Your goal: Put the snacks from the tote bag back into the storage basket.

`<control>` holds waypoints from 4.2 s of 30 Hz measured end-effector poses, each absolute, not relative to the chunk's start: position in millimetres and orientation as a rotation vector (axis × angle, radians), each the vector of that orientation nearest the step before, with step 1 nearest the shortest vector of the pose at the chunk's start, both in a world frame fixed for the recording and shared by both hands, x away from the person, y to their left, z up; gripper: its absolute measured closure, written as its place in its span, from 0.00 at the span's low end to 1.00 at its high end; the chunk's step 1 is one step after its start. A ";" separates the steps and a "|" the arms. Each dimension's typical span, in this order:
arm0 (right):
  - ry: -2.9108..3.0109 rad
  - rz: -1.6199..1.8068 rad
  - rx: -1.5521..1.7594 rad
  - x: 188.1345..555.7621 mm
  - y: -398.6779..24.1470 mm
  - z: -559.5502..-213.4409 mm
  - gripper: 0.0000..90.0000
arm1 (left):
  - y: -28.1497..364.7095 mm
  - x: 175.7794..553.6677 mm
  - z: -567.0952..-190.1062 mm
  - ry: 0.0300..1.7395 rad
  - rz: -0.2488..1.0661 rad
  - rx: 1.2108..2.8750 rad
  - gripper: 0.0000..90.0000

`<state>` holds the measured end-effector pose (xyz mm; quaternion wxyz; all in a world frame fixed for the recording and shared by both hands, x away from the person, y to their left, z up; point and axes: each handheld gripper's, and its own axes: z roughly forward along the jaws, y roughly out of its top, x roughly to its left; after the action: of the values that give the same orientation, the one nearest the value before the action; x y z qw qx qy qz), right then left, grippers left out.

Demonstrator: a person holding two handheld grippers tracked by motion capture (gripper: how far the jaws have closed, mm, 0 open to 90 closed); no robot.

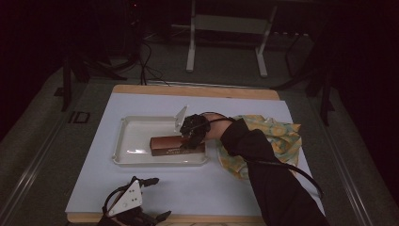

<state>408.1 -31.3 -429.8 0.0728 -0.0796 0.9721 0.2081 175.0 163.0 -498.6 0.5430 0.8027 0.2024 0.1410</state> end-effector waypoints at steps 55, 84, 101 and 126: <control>2.436 0.960 0.614 407.8 -238.1 -398.1 0.14 | 161.2 176.4 -499.2 0.491 0.334 1.918 0.00; 1.988 1.213 0.916 319.1 -305.6 -443.2 0.13 | 161.3 177.4 -499.1 0.494 0.337 1.914 0.00; 1.940 1.209 0.949 287.2 -324.3 -477.9 0.15 | 161.2 174.5 -498.0 0.487 0.342 1.917 0.00; 1.881 1.234 0.952 276.7 -337.0 -483.1 0.15 | 161.8 175.7 -500.4 0.495 0.336 1.930 0.00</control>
<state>276.7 -337.0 -483.1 0.3425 0.3660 0.7234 0.4748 175.7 161.8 -500.4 0.5318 0.8089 0.2076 0.1408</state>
